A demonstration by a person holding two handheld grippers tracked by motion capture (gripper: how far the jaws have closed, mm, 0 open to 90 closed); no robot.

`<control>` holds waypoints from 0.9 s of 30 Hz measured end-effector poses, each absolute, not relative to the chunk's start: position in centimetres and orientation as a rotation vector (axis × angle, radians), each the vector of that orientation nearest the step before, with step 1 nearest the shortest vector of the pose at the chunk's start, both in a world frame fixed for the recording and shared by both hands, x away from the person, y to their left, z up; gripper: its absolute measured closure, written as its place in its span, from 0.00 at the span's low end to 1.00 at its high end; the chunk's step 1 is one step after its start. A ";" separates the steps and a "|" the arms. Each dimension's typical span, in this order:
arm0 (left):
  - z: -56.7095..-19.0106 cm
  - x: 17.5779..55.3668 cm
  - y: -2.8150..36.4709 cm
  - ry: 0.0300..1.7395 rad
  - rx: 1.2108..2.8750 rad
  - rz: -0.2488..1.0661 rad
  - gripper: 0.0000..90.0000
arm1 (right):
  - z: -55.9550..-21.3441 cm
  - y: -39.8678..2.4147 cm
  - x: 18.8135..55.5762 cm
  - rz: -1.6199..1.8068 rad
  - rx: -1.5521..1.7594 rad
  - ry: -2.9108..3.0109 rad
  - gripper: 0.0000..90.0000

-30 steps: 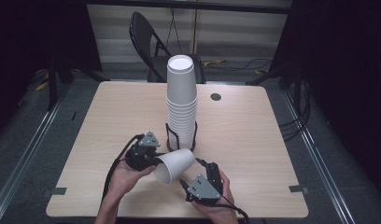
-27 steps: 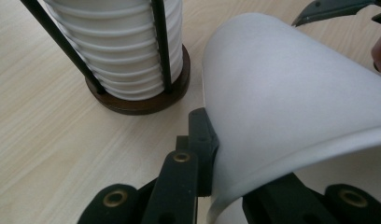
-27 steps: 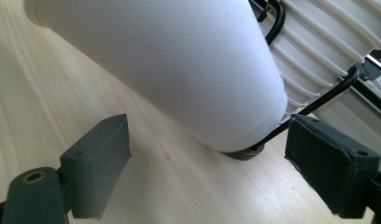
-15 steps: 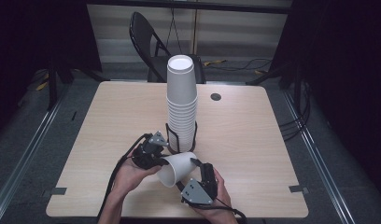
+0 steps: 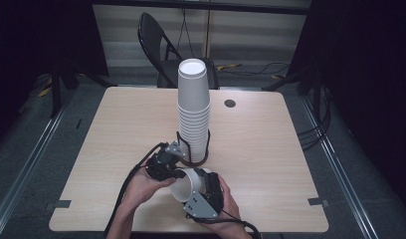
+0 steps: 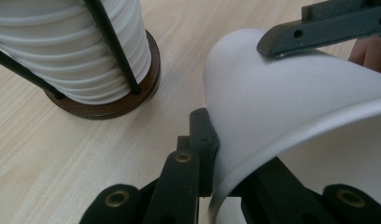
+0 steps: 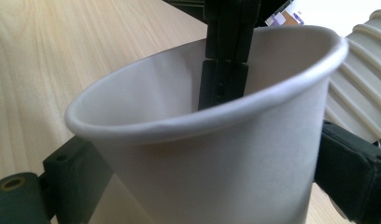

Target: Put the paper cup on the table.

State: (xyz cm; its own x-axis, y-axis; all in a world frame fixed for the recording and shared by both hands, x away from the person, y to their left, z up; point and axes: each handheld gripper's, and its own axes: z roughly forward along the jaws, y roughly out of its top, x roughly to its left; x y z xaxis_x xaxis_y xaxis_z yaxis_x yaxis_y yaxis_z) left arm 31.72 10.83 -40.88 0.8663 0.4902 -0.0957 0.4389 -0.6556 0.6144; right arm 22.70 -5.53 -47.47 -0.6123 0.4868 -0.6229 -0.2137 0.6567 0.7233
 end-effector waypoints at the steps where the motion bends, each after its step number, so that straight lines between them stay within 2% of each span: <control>1: -40.8 31.7 10.9 0.666 2.387 0.110 0.97 | -47.4 -5.5 22.7 1.012 0.204 1.993 0.08; 12: -41.1 31.7 10.3 0.648 2.359 0.036 0.97 | -47.0 -4.5 22.9 1.038 0.142 1.980 0.09; 27: -41.5 31.6 10.3 0.669 2.319 0.048 0.97 | -46.6 -5.0 22.9 1.080 0.181 1.988 0.13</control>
